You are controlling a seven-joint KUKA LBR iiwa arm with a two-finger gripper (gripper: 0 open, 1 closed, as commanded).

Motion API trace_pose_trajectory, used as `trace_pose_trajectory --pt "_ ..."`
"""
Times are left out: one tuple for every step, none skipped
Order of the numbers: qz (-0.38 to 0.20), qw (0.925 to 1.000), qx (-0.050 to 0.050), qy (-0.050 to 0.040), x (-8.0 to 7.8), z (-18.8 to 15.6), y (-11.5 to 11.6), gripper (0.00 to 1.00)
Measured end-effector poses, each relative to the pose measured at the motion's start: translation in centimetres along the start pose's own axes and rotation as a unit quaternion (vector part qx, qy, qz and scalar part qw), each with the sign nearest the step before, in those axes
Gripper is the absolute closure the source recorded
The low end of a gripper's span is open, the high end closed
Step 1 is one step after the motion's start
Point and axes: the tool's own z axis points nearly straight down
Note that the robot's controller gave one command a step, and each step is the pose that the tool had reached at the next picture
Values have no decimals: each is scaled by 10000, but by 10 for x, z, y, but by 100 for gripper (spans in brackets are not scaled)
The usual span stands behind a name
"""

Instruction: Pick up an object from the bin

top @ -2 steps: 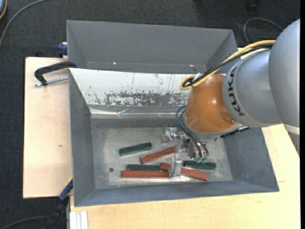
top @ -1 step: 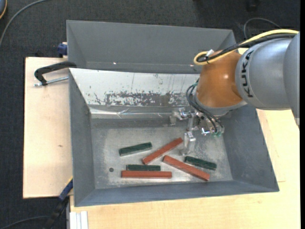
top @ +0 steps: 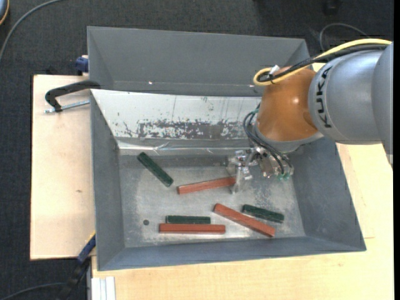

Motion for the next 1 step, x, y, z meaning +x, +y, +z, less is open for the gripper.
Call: trace_pose_trajectory --pt "329 9994 8 -41 21 -142 -3 100"
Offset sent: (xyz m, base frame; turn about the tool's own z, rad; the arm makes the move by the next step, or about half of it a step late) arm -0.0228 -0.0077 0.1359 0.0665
